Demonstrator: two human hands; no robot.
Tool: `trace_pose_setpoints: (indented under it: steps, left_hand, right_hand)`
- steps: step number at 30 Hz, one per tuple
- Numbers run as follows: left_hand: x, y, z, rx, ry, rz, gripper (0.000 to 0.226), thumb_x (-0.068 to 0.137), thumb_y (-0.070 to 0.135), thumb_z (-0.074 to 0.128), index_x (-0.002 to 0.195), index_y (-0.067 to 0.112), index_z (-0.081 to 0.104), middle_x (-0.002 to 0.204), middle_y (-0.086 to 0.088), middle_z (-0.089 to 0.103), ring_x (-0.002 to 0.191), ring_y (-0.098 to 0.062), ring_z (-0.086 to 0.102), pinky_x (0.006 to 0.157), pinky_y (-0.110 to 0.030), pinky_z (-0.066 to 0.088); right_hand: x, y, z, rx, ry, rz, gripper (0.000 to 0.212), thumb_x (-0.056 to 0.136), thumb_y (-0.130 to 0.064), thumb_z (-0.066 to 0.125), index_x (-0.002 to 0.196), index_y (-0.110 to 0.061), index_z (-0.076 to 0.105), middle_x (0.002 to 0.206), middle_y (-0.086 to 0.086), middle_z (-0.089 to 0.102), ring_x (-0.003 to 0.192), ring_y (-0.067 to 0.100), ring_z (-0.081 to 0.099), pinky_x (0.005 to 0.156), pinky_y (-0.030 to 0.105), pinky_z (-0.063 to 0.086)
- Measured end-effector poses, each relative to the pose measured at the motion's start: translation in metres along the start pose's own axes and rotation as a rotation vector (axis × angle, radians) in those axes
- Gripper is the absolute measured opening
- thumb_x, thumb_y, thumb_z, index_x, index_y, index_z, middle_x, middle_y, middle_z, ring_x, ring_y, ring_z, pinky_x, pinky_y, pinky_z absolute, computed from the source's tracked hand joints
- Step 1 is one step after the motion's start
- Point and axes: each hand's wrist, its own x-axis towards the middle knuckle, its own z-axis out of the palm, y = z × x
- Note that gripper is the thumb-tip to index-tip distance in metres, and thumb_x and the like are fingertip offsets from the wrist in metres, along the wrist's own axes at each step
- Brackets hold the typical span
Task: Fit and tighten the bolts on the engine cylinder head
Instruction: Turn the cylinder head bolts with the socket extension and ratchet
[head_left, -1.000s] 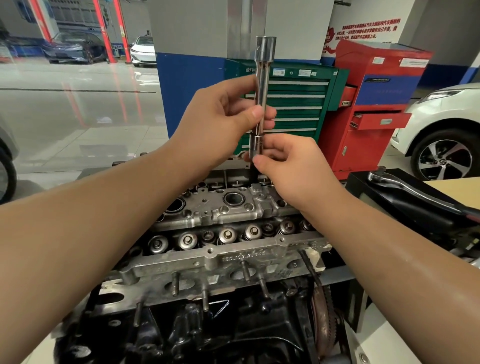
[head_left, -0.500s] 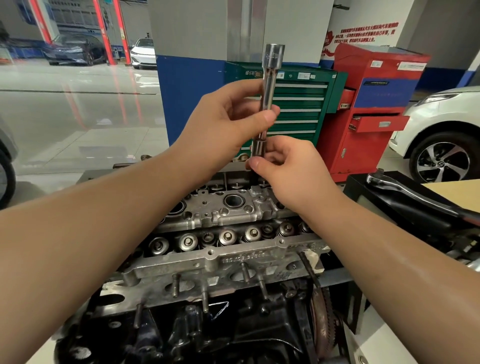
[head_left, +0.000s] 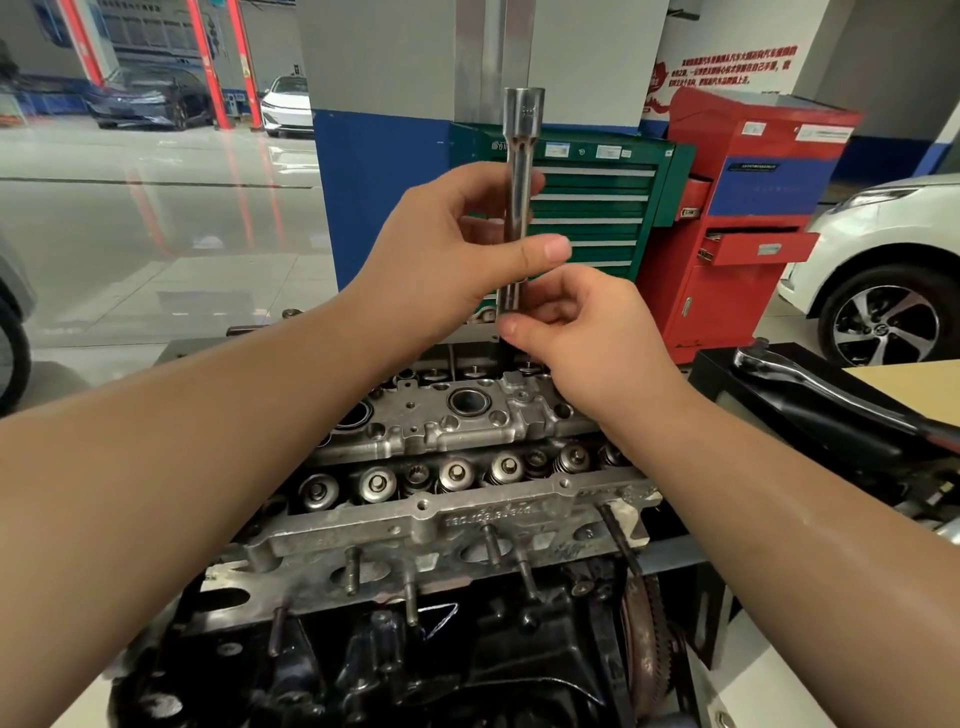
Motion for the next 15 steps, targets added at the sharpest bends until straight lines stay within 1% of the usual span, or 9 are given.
trace_pose_setpoints:
  steps: [2,4,5,7,9,10,12,14,15]
  left_hand:
    - [0.0013,-0.0003,-0.0002,0.039,0.059,0.000,0.034,0.083,0.028,0.088,0.114,0.024,0.076,0.092,-0.001,0.073,0.085,-0.015,0.070,0.087,-0.040,0.060]
    - [0.0027,-0.0014,-0.0020,0.014,0.076,-0.006,0.031,0.084,0.021,0.087,0.114,0.023,0.077,0.085,0.001,0.074,0.084,-0.016,0.073,0.085,-0.037,0.062]
    - [0.0030,-0.0018,-0.0025,-0.003,0.058,-0.004,0.032,0.086,0.015,0.084,0.116,0.022,0.076,0.086,0.006,0.077,0.086,-0.012,0.076,0.084,-0.033,0.063]
    - [0.0022,-0.0016,-0.0021,-0.044,-0.001,0.009,0.033,0.091,0.005,0.077,0.121,0.019,0.074,0.092,0.010,0.080,0.092,-0.011,0.078,0.087,-0.031,0.063]
    - [0.0003,-0.0012,0.0004,-0.109,-0.045,0.029,0.035,0.095,0.000,0.071,0.127,0.015,0.070,0.100,0.004,0.081,0.095,-0.018,0.078,0.091,-0.037,0.062]
    - [-0.0013,-0.0001,0.0017,-0.147,-0.055,0.036,0.037,0.095,0.000,0.070,0.129,0.015,0.067,0.102,0.000,0.081,0.098,-0.021,0.078,0.094,-0.039,0.061]
    - [-0.0032,0.0013,0.0025,-0.172,-0.054,0.043,0.037,0.093,0.007,0.073,0.128,0.018,0.065,0.106,-0.002,0.080,0.103,-0.020,0.076,0.098,-0.040,0.059]
    - [-0.0027,0.0013,0.0016,-0.095,-0.039,0.054,0.033,0.087,0.018,0.083,0.118,0.018,0.071,0.107,-0.004,0.079,0.103,-0.021,0.075,0.098,-0.044,0.059]
    - [-0.0020,0.0011,0.0010,-0.051,-0.027,0.052,0.030,0.084,0.022,0.086,0.111,0.017,0.073,0.105,-0.007,0.078,0.101,-0.025,0.075,0.096,-0.047,0.059]
  right_hand:
    - [0.0001,0.0005,0.0012,-0.008,0.007,0.011,0.024,0.083,-0.027,0.085,0.098,-0.021,0.067,0.088,-0.003,0.071,0.079,0.012,0.067,0.080,0.039,0.059]
    - [-0.0007,-0.0014,0.0013,0.012,-0.009,0.012,0.024,0.085,-0.028,0.083,0.104,-0.021,0.069,0.093,-0.005,0.072,0.087,0.011,0.069,0.086,0.039,0.059]
    - [-0.0010,-0.0025,0.0013,0.027,-0.027,0.004,0.020,0.087,-0.027,0.080,0.104,-0.022,0.071,0.093,-0.007,0.074,0.089,0.009,0.070,0.087,0.037,0.059]
    - [-0.0028,-0.0038,0.0012,0.024,-0.068,-0.026,0.006,0.092,-0.023,0.075,0.092,-0.028,0.071,0.088,-0.007,0.075,0.086,0.007,0.071,0.083,0.033,0.056]
    - [-0.0034,-0.0032,0.0007,-0.012,-0.071,-0.034,0.016,0.092,-0.023,0.075,0.079,-0.027,0.066,0.081,0.000,0.075,0.074,0.012,0.068,0.071,0.036,0.052]
    - [-0.0033,-0.0029,0.0003,-0.024,-0.062,-0.027,0.018,0.091,-0.026,0.077,0.076,-0.026,0.065,0.077,0.003,0.074,0.067,0.014,0.065,0.067,0.036,0.050]
    - [-0.0026,-0.0041,-0.0001,-0.029,-0.025,-0.003,0.020,0.083,-0.034,0.083,0.078,-0.026,0.065,0.071,0.001,0.071,0.060,0.009,0.061,0.063,0.033,0.048]
    - [-0.0008,-0.0044,0.0006,-0.046,0.000,0.014,0.030,0.076,-0.041,0.088,0.079,-0.025,0.062,0.066,-0.007,0.065,0.059,0.007,0.059,0.061,0.030,0.047]
    - [-0.0003,-0.0044,0.0014,-0.063,0.001,0.012,0.034,0.073,-0.044,0.088,0.078,-0.025,0.061,0.065,-0.010,0.062,0.058,0.006,0.058,0.060,0.029,0.045]
